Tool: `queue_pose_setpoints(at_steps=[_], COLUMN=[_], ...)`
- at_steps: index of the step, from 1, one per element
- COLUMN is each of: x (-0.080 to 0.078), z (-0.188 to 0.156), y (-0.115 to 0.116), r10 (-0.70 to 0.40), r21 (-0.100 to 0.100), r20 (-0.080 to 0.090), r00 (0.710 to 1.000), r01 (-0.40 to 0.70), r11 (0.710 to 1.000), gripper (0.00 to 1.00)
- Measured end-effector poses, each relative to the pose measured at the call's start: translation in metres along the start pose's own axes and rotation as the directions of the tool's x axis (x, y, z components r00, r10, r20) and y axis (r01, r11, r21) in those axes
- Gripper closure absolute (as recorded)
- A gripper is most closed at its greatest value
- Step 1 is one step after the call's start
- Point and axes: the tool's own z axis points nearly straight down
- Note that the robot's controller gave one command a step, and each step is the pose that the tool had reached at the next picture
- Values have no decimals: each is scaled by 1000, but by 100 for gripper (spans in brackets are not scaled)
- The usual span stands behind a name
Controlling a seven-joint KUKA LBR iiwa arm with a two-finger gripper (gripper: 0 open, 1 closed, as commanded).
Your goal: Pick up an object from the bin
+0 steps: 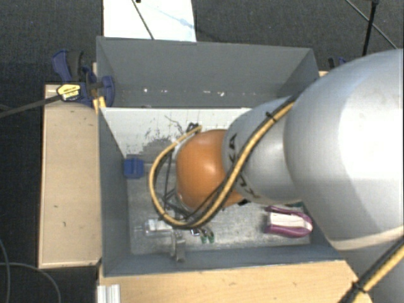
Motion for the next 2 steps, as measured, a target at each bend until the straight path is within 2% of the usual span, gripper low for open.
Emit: queue_pose_setpoints(at_steps=[1, 2], x=[4, -20], z=[1, -277], y=[1, 3], r10=[3, 47], r21=[0, -1], r20=[-10, -1], r00=[1000, 999], r01=[-3, -47], r11=[1000, 999], gripper=[100, 100])
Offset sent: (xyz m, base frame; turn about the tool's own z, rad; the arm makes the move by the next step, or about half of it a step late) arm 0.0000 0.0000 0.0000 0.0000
